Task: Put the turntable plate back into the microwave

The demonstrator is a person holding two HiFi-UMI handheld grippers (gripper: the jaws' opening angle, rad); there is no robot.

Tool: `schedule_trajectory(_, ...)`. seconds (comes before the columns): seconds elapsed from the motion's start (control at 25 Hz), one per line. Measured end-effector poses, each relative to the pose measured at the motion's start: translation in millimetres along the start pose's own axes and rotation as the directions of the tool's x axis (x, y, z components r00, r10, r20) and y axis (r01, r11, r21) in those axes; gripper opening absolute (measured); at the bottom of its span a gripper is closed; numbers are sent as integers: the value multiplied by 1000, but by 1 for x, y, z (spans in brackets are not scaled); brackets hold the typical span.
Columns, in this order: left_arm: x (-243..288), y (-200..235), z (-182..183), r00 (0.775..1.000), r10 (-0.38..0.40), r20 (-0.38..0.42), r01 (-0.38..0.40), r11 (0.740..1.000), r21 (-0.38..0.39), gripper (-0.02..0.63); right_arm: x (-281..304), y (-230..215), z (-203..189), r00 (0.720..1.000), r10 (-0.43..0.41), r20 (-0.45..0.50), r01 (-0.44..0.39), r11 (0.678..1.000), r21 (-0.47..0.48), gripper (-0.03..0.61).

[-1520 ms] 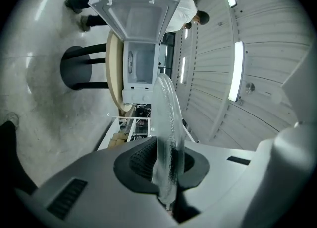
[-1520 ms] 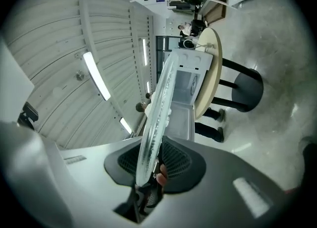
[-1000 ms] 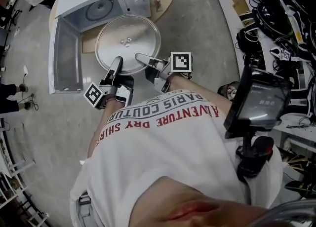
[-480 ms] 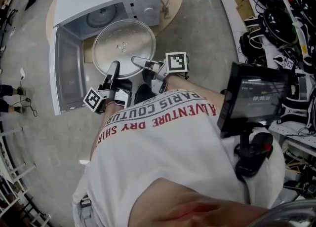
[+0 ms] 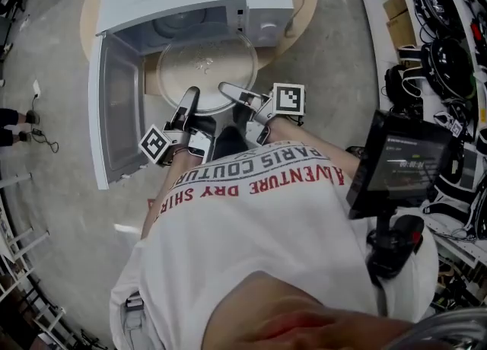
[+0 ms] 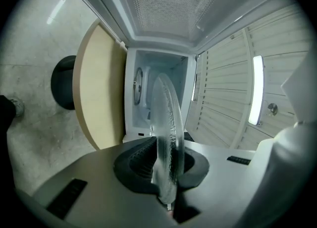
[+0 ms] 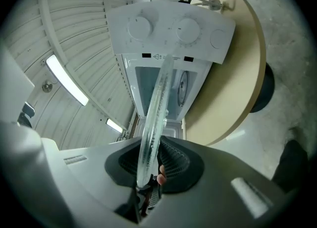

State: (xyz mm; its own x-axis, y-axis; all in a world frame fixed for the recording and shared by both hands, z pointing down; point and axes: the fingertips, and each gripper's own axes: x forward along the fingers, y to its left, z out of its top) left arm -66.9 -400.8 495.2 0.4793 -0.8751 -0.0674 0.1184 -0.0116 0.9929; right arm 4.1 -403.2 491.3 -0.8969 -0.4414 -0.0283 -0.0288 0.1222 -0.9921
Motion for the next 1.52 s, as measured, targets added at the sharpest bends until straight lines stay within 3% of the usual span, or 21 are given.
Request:
schedule_trajectory(0.24,3,9,31,999,11,38,-12,1000,12,25,29,-14,7,1000,10,-8,-10,1000,3,52)
schedule_trajectory(0.52,22,15,72,996,14,88,-14,1000,-3,25,60,-25,33,998,19,53,-20,1000,5,54)
schedule_trajectory(0.84,54,27,121,994,37,101,-35,999,-13,25,102,-36,46,997,15,70,-17,999,28,54)
schedule_trajectory(1.12,73,42,138,994,47,104,-46,999,-7,25,119,-56,52,996,-19,86,12,997,80,54)
schedule_trajectory(1.52,81,55,148,992,69,105,-67,998,-19,25,126,-72,61,991,-3,134,-16,990,141,54)
